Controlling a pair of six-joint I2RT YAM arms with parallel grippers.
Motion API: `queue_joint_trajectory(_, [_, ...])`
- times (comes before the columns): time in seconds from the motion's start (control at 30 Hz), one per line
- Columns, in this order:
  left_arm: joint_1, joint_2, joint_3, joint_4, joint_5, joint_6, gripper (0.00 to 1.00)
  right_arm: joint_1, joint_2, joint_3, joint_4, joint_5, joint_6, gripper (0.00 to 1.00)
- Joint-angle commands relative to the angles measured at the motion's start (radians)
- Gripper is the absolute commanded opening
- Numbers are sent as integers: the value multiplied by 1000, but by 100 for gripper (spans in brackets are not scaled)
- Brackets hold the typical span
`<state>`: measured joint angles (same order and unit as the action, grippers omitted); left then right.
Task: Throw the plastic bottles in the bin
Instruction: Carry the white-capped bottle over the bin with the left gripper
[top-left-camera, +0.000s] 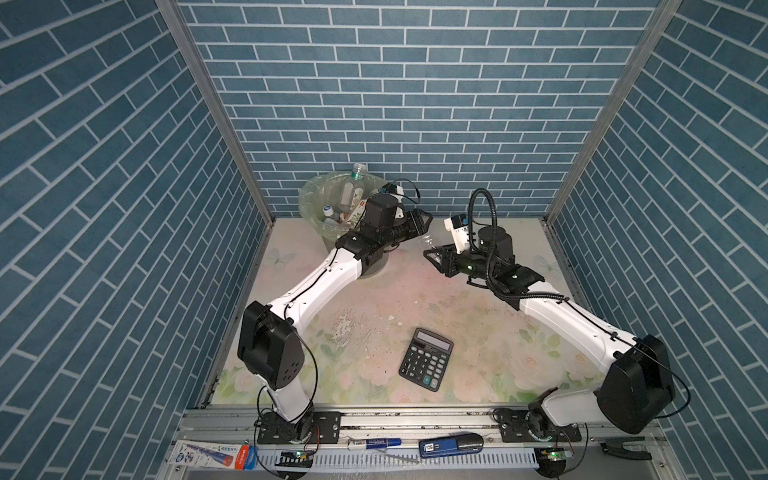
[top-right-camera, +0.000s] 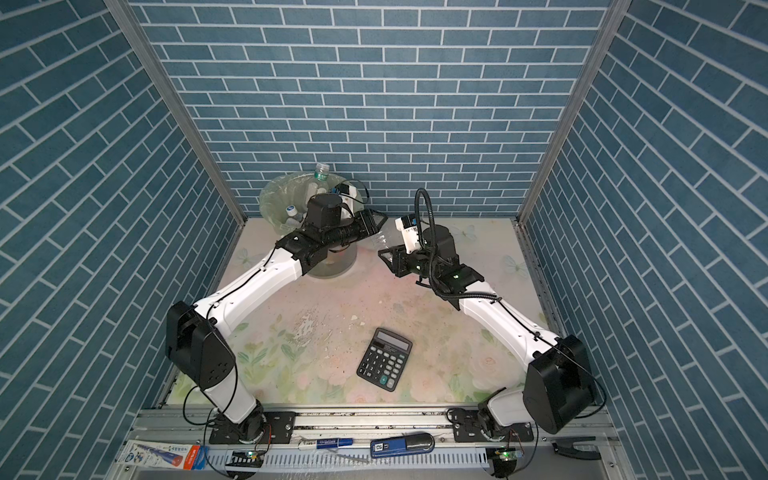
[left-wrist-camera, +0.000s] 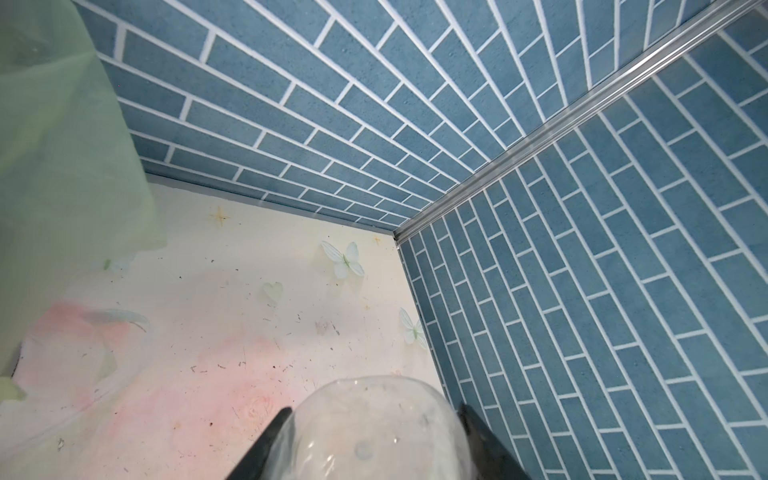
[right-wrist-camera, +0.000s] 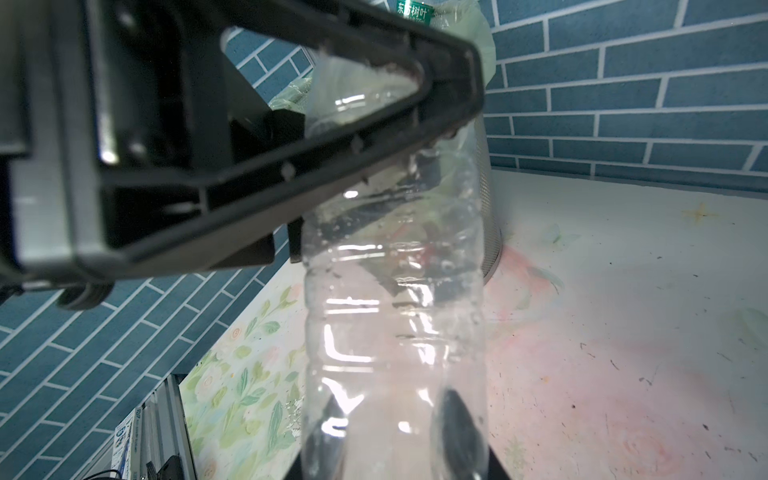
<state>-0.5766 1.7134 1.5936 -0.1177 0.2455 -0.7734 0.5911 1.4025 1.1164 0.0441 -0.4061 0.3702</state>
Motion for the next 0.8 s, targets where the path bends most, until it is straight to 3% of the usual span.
queue_joint_trajectory(0.0, [-5, 12, 33, -6, -4, 53, 48, 7, -4, -11, 51, -51, -7, 28])
queue_joint_trajectory(0.03, [-5, 11, 40, -15, -7, 65, 46, 7, -4, -8, 48, -54, -7, 31])
queue_joint_trajectory(0.17, [16, 10, 123, -116, -28, 144, 44, 7, -22, -17, 56, -55, -8, 68])
queue_joint_trajectory(0.3, [59, 17, 283, -277, -85, 288, 44, 7, -66, -42, 82, -34, -11, 96])
queue_joint_trajectory(0.53, [129, 104, 720, -560, -311, 622, 45, 7, -89, -57, 64, 1, -24, 99])
queue_joint_trajectory(0.6, [137, 153, 858, -614, -424, 743, 45, 7, -88, -59, 62, 3, -25, 99])
queue_joint_trajectory(0.77, [138, 226, 1016, -550, -664, 997, 45, 7, -86, -61, 63, 2, -25, 99])
